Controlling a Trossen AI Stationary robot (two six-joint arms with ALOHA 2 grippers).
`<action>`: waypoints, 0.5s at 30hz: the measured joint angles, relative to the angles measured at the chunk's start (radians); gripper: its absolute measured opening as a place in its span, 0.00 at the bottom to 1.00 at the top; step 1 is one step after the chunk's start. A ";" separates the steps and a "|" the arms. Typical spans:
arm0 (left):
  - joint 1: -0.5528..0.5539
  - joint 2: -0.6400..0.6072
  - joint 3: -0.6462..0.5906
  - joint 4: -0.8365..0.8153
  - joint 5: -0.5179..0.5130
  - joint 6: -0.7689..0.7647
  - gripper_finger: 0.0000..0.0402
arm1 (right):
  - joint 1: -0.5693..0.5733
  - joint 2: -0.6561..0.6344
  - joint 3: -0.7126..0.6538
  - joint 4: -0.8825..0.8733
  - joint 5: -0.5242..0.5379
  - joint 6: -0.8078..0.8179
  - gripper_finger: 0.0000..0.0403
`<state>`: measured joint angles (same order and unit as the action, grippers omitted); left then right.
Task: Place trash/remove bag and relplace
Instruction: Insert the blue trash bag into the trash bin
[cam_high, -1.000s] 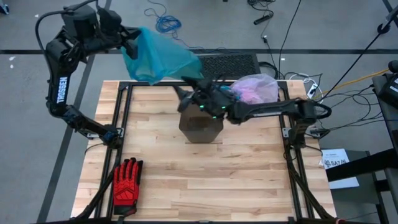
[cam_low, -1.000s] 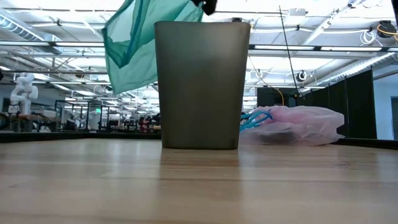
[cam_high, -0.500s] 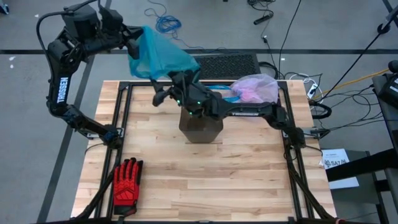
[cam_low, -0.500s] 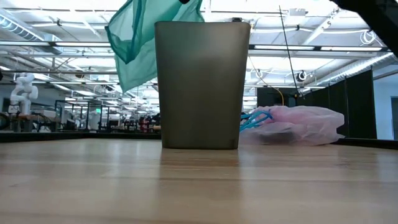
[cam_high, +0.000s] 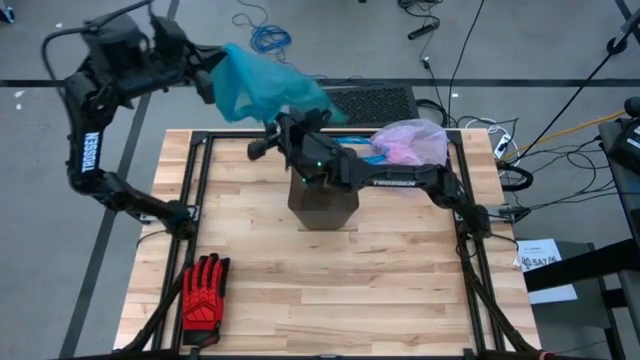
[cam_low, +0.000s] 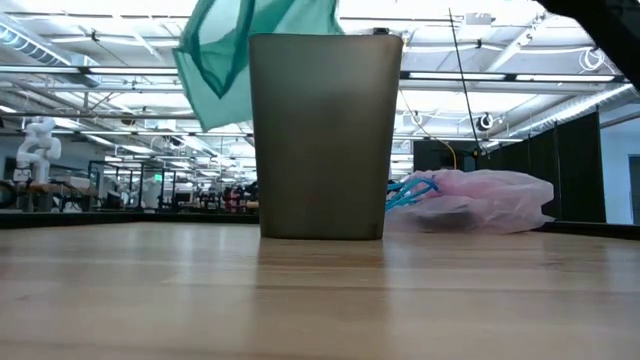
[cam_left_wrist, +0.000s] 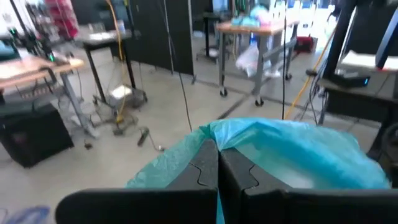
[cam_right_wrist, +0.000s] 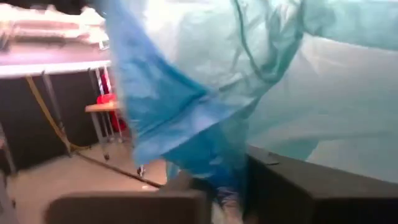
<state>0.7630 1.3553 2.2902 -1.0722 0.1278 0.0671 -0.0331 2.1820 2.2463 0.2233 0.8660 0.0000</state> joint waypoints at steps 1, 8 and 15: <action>0.000 -0.010 0.000 0.007 0.000 -0.002 0.00 | 0.011 -0.011 0.000 -0.003 -0.001 -0.028 0.04; 0.000 -0.060 0.000 0.078 0.039 -0.061 0.00 | 0.049 -0.178 0.001 -0.180 0.028 0.001 0.00; -0.001 -0.078 0.000 0.142 0.263 -0.199 0.00 | 0.086 -0.385 0.003 -0.426 0.019 0.134 0.00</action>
<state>0.7624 1.2774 2.2906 -0.9297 0.3912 -0.1316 0.0530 1.7969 2.2488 -0.2024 0.8852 0.1338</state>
